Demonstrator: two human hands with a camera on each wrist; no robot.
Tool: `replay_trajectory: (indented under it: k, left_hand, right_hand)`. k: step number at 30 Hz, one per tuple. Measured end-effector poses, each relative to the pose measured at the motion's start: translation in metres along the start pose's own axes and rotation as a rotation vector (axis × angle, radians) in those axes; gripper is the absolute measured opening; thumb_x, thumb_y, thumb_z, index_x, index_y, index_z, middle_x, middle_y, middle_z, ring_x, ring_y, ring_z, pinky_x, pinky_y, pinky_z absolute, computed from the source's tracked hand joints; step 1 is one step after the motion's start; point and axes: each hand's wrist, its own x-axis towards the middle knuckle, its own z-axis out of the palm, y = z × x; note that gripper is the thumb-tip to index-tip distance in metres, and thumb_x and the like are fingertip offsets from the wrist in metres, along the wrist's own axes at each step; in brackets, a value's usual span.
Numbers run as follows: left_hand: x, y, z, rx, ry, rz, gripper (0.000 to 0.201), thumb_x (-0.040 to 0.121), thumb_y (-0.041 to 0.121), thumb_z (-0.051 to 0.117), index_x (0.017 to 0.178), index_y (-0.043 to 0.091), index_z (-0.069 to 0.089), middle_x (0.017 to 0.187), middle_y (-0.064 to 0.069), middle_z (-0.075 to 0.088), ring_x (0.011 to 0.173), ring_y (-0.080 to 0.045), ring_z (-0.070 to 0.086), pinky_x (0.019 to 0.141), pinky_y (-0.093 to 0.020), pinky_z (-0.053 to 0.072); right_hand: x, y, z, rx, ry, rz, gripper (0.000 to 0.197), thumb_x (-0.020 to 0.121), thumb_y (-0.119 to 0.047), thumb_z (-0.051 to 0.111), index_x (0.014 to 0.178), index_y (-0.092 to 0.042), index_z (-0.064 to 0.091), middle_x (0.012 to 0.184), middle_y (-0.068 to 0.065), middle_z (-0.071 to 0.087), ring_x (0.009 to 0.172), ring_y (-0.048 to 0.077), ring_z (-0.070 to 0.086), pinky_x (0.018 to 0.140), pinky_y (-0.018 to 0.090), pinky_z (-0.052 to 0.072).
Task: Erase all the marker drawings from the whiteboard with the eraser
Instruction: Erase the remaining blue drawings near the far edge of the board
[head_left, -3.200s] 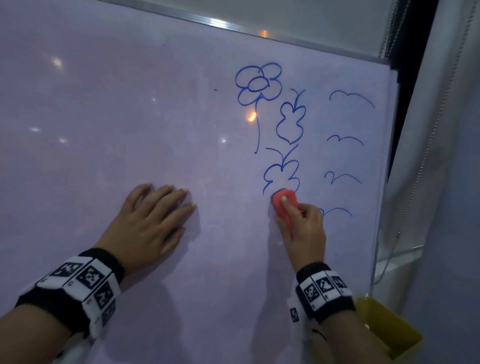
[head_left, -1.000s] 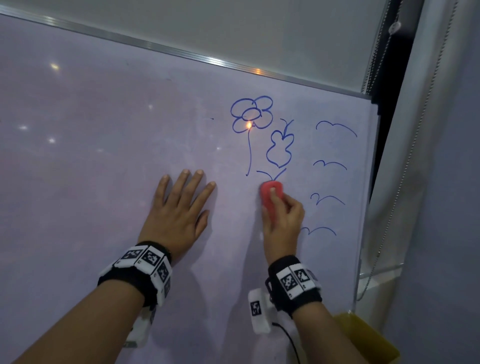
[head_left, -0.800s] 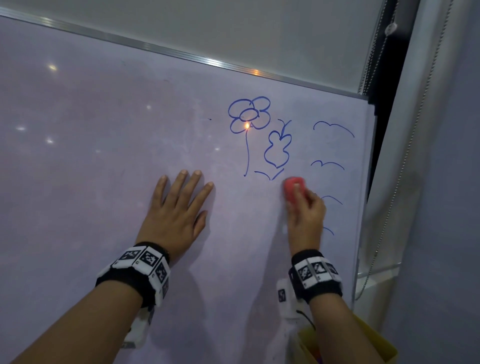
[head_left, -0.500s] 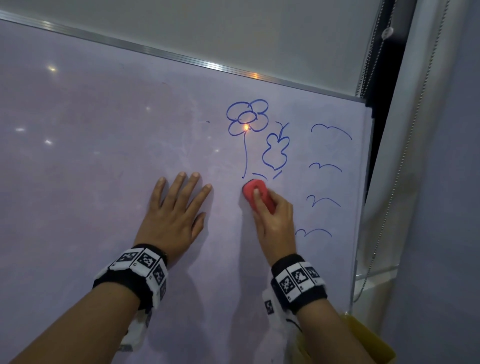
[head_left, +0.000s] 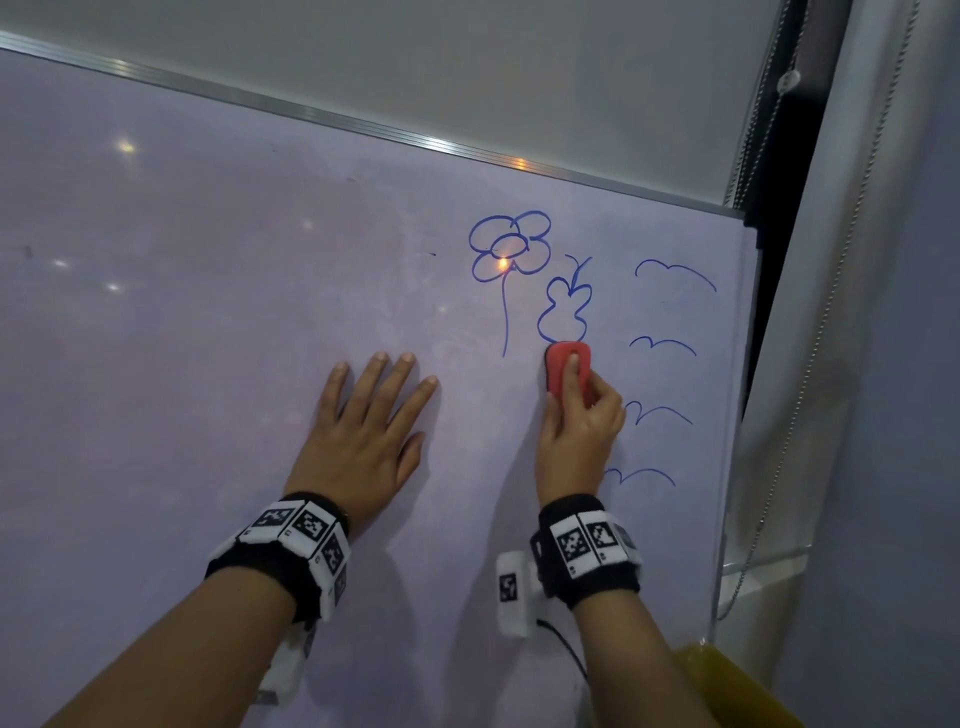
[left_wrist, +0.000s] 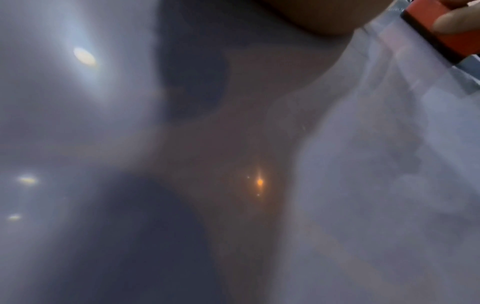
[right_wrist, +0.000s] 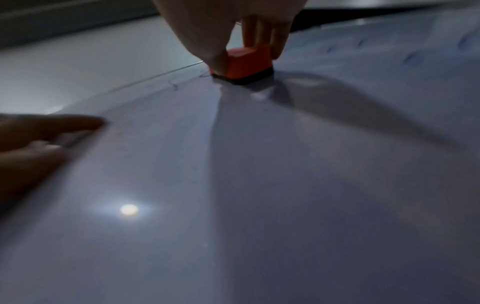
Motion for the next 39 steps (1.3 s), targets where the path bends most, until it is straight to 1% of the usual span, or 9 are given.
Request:
replay_trajectory:
  k: [4,7,13,18,21,24,30,35,39]
  left_hand:
    - [-0.002,0.0,0.001,0.006,-0.011,-0.002,0.052,0.091,0.035,0.031,0.14,0.017,0.032,0.147,-0.01,0.026,0.145,-0.025,0.0,0.114,-0.047,0.005]
    - [-0.001,0.001,-0.001,-0.006,-0.016,0.008,0.052,0.09,0.034,0.033,0.139,0.017,0.033,0.146,-0.01,0.027,0.139,-0.03,0.018,0.113,-0.048,0.006]
    - [-0.001,0.0,-0.002,-0.007,-0.045,0.0,0.05,0.094,0.036,0.024,0.139,0.017,0.032,0.146,-0.01,0.026,0.134,-0.03,0.024,0.113,-0.048,0.005]
    - [0.0,0.0,-0.005,-0.019,-0.047,0.002,0.048,0.096,0.036,0.02,0.138,0.017,0.035,0.145,-0.009,0.028,0.133,-0.029,0.027,0.113,-0.047,0.007]
    - [0.003,-0.004,-0.011,-0.029,-0.02,0.022,0.049,0.089,0.035,0.034,0.135,0.018,0.039,0.142,-0.009,0.035,0.129,-0.028,0.031,0.11,-0.046,0.012]
    - [0.016,-0.018,-0.021,-0.045,-0.006,0.09,0.046,0.085,0.032,0.038,0.127,0.017,0.044,0.13,-0.012,0.054,0.12,-0.029,0.037,0.1,-0.047,0.025]
    - [0.038,-0.069,-0.029,0.032,-0.008,0.113,0.046,0.092,0.034,0.033,0.131,0.015,0.046,0.134,-0.012,0.048,0.122,-0.029,0.038,0.104,-0.045,0.022]
    - [0.036,-0.071,-0.029,0.022,0.002,0.113,0.047,0.094,0.035,0.026,0.135,0.016,0.039,0.139,-0.01,0.042,0.126,-0.028,0.036,0.108,-0.042,0.014]
    - [0.036,-0.071,-0.031,0.005,-0.005,0.11,0.045,0.095,0.033,0.024,0.132,0.015,0.042,0.135,-0.012,0.051,0.125,-0.028,0.037,0.108,-0.042,0.015]
  right_hand:
    - [-0.018,-0.041,0.014,0.068,-0.139,-0.173,0.038,0.093,-0.018,0.054,0.131,-0.015,0.054,0.115,0.007,0.05,0.102,0.008,0.041,0.092,0.029,0.039]
    - [0.015,-0.052,0.021,0.021,-0.092,-0.35,0.046,0.083,-0.004,0.065,0.128,-0.013,0.057,0.105,0.019,0.056,0.091,0.028,0.046,0.079,0.035,0.044]
    - [0.074,-0.073,0.032,0.055,0.019,-0.204,0.043,0.084,-0.006,0.061,0.127,-0.011,0.057,0.105,0.024,0.055,0.091,0.037,0.048,0.077,0.042,0.047]
    - [0.067,-0.06,0.023,-0.061,-0.223,-0.643,0.044,0.087,-0.018,0.064,0.13,-0.017,0.054,0.113,0.02,0.056,0.097,0.034,0.048,0.081,0.034,0.046]
    - [0.094,-0.047,0.022,-0.057,-0.17,-0.448,0.055,0.094,-0.055,0.038,0.132,-0.019,0.053,0.125,0.016,0.05,0.11,0.029,0.044,0.092,0.025,0.037]
    - [0.09,-0.073,0.024,-0.016,-0.04,-0.259,0.042,0.086,-0.012,0.06,0.128,-0.012,0.057,0.108,0.027,0.053,0.093,0.044,0.05,0.074,0.048,0.051]
    - [0.077,-0.095,0.023,-0.019,-0.191,-0.692,0.043,0.085,-0.023,0.051,0.126,-0.013,0.058,0.094,0.021,0.058,0.077,0.037,0.055,0.065,0.039,0.052]
    - [0.094,-0.079,0.023,0.035,-0.072,-0.24,0.047,0.083,-0.022,0.063,0.129,-0.013,0.056,0.096,0.024,0.052,0.087,0.04,0.052,0.073,0.049,0.052]
    - [0.066,-0.103,0.03,0.041,-0.174,-0.551,0.047,0.087,-0.033,0.05,0.13,-0.015,0.054,0.088,0.019,0.053,0.074,0.035,0.052,0.063,0.041,0.051]
